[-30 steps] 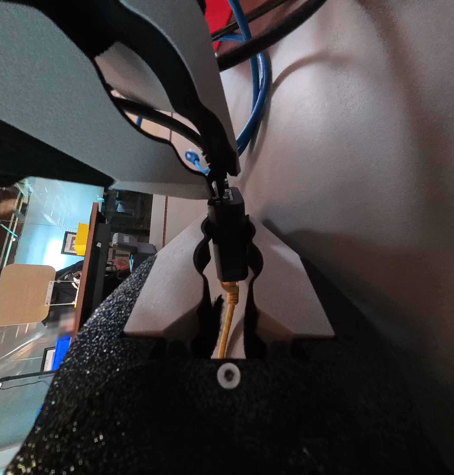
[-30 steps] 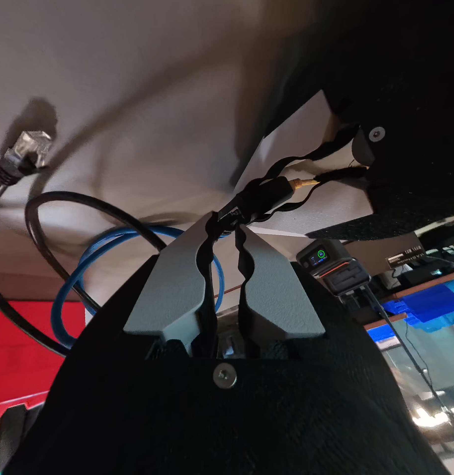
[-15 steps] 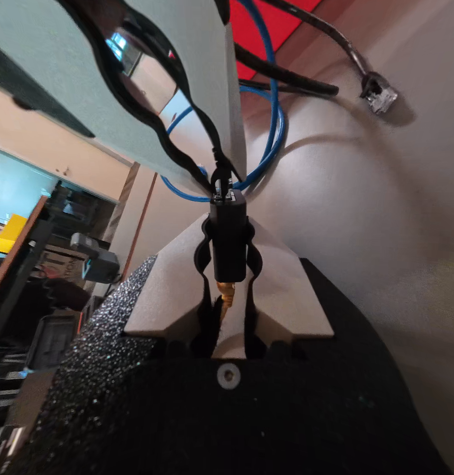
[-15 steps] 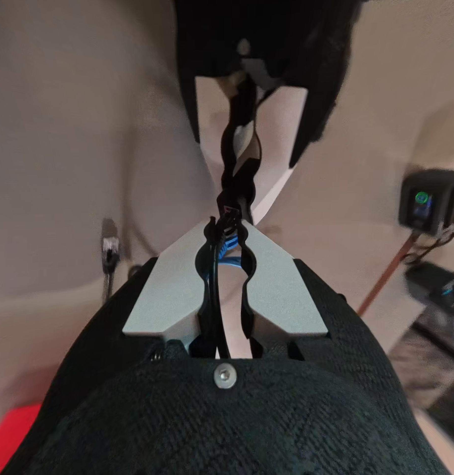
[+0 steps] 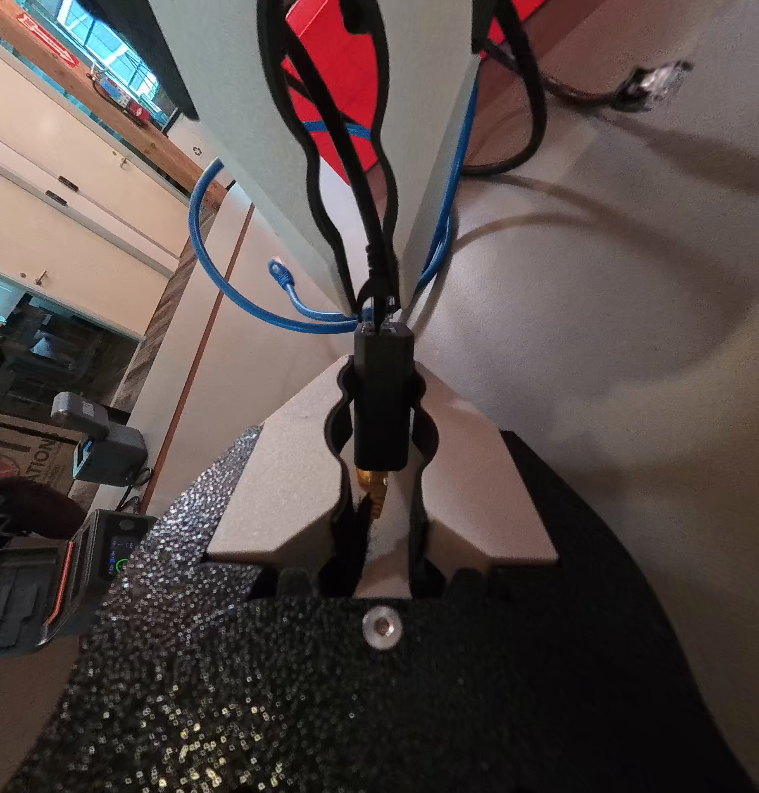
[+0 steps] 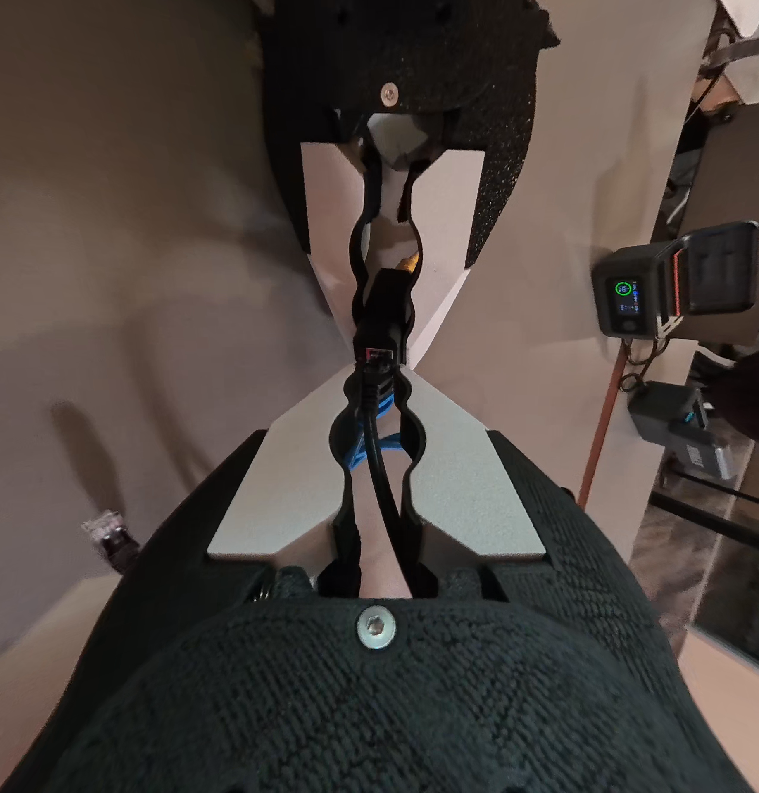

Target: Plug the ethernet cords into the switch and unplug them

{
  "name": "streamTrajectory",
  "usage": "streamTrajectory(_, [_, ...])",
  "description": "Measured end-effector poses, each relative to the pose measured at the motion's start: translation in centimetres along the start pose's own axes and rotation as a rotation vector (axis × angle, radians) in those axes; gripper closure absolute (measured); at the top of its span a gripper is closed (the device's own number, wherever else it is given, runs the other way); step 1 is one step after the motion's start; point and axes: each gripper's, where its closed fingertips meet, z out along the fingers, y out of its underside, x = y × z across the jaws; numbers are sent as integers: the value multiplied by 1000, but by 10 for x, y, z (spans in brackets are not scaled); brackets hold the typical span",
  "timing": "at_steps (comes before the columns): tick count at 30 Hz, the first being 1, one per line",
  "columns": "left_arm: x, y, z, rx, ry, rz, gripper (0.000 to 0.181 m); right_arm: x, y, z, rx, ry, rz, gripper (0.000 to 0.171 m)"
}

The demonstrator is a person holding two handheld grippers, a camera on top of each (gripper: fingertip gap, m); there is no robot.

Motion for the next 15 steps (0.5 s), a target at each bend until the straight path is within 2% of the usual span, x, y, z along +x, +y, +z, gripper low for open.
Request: streamTrajectory(15, [-4,1,-4,24,11,-53,160,7,-2,1,42,42,126,156])
